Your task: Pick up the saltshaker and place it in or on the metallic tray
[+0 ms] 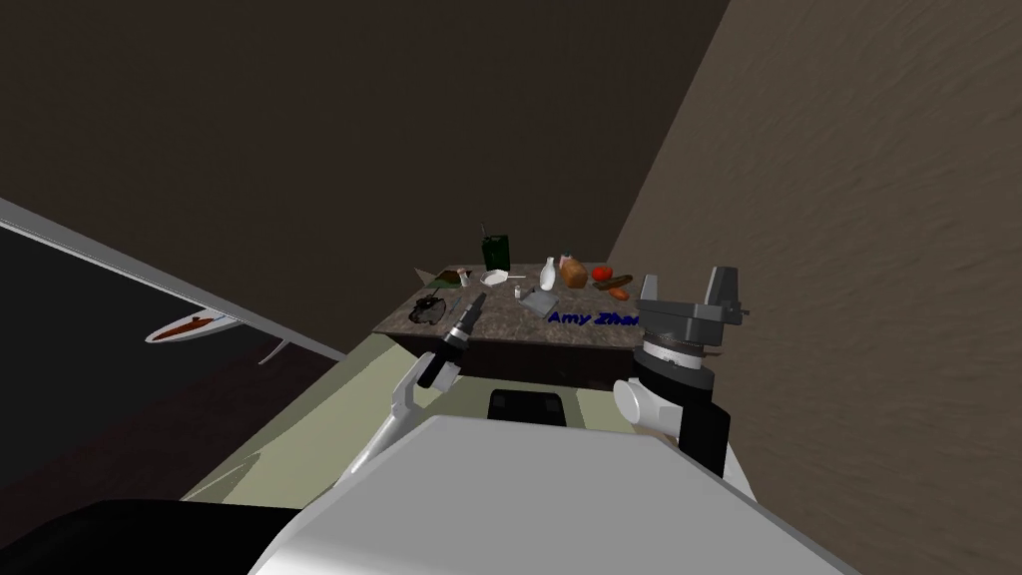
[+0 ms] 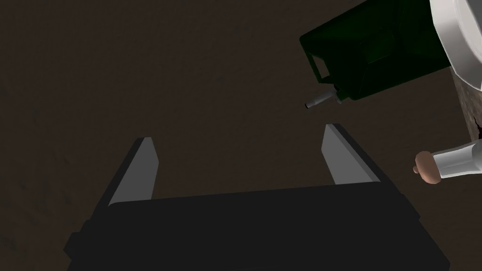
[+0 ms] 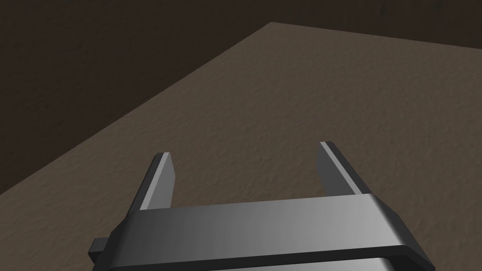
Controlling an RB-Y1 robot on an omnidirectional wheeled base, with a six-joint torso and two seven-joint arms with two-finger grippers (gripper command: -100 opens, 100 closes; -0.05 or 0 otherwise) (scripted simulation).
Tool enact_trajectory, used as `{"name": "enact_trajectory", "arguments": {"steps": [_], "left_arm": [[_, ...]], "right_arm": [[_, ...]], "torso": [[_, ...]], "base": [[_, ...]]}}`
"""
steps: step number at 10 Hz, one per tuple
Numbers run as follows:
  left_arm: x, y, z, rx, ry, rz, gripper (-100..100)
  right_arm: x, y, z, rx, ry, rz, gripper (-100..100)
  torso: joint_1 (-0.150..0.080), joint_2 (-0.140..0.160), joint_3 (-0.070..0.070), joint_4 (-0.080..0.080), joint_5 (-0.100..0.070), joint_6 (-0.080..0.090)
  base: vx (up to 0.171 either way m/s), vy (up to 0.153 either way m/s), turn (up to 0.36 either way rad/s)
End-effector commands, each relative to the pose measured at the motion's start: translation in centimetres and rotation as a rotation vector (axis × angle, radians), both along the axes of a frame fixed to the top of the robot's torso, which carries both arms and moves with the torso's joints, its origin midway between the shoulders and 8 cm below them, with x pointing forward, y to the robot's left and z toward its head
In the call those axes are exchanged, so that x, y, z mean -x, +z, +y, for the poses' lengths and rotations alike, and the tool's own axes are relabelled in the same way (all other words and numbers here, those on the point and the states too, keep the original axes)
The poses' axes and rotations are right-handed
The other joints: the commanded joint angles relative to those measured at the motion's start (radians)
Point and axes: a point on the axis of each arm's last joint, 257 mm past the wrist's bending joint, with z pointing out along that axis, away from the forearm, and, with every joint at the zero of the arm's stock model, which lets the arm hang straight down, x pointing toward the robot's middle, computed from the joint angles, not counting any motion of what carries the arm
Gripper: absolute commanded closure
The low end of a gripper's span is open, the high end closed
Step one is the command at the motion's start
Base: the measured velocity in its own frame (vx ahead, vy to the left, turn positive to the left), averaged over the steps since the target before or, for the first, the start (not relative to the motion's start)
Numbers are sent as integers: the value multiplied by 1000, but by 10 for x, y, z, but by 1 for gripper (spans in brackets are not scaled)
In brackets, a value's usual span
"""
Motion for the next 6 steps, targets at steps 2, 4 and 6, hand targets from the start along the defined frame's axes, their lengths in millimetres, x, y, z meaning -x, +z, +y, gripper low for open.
{"name": "enact_trajectory", "arguments": {"steps": [2,4,6], "left_arm": [[-12,-27,6,-61,2,85,-100],[-20,-45,12,-108,5,137,-100],[-27,-64,20,-153,16,192,-100]], "right_arm": [[0,0,0,0,0,0,0],[0,0,0,0,0,0,0],[0,0,0,0,0,0,0]], "torso": [[0,0,0,0,0,0],[0,0,0,0,0,0],[0,1,0,0,0,0]], "base": [[-22,-52,-49],[-31,-53,-65],[-23,-53,-93]]}}
